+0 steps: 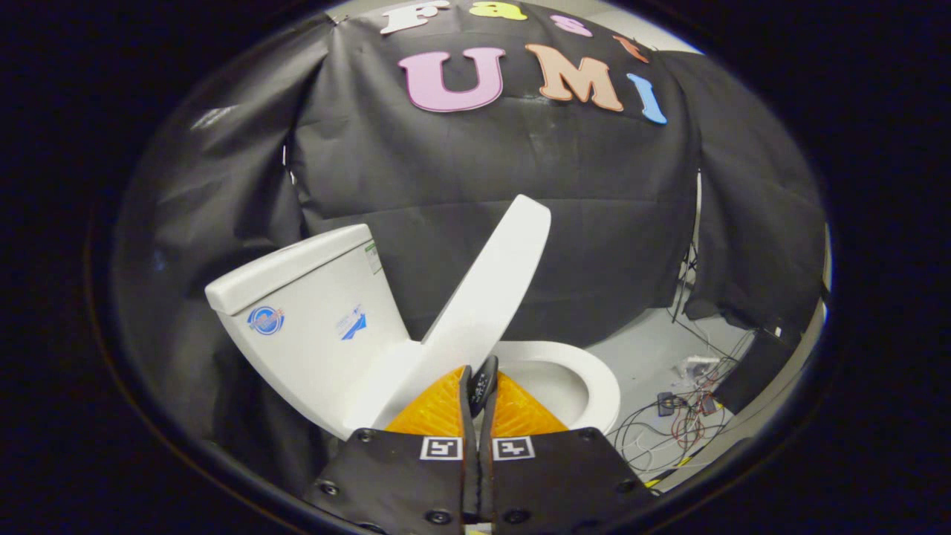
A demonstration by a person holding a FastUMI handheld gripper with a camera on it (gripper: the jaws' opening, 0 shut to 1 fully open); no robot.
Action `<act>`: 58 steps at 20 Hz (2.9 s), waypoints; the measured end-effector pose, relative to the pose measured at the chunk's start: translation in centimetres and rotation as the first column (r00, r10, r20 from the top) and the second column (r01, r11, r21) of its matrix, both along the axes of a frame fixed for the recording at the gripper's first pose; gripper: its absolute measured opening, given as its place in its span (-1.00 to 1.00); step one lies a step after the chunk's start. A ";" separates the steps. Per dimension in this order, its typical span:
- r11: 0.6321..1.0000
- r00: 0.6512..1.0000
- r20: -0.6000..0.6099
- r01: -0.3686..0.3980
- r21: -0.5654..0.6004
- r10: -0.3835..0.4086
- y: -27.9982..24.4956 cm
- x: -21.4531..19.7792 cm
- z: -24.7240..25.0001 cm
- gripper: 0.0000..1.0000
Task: Open the toilet lid.
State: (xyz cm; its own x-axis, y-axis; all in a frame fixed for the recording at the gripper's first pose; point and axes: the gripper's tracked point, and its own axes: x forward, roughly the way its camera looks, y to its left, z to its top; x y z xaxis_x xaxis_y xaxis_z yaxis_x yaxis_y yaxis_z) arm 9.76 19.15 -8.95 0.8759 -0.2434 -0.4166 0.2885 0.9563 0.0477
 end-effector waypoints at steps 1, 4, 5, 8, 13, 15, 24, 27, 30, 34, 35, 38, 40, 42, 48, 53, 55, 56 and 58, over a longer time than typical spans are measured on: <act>1.000 1.000 0.003 -0.003 -0.003 0.003 0.1 0.0 0.1 -0.99; 1.000 1.000 0.003 -0.002 0.009 0.002 0.0 0.0 0.0 -0.98; 1.000 1.000 0.003 -0.005 0.010 0.005 0.1 -0.1 0.0 -0.99; 1.000 1.000 0.005 -0.008 0.001 0.008 0.0 -0.1 0.0 -0.98; 0.998 1.000 -0.003 -0.021 -0.059 0.021 0.1 0.0 0.0 -0.98; 0.997 0.999 -0.014 -0.037 -0.066 0.036 0.1 0.0 0.1 -0.98; 0.993 1.000 -0.011 -0.023 -0.118 0.022 0.7 0.3 0.7 -0.98; 0.990 1.000 -0.006 -0.015 -0.143 0.014 0.9 0.6 0.8 -0.98; 0.986 1.000 -0.004 -0.026 -0.163 0.026 1.7 0.9 1.4 -0.97; 0.981 1.000 0.012 0.000 -0.195 0.003 2.3 1.2 1.9 -0.98; 0.979 1.000 0.019 0.002 -0.204 0.001 2.5 1.3 2.0 -0.98; 0.973 0.999 0.039 0.004 -0.229 0.005 3.2 1.7 2.3 -0.98; 0.971 0.999 0.054 0.010 -0.239 0.003 3.7 1.9 2.6 -0.98; 0.970 0.998 0.070 0.013 -0.244 0.004 4.3 2.4 3.1 -0.98; 0.954 0.995 0.091 -0.013 -0.299 0.042 7.7 4.4 4.5 -0.98; 0.943 0.993 0.101 -0.020 -0.333 0.057 10.1 5.3 5.2 -0.98; 0.948 0.990 0.121 -0.031 -0.317 0.073 11.2 5.9 5.3 -0.98; 0.952 0.988 0.133 -0.034 -0.305 0.078 11.7 6.2 5.4 -0.98; 0.960 0.984 0.154 -0.040 -0.277 0.085 12.5 6.5 5.5 -0.98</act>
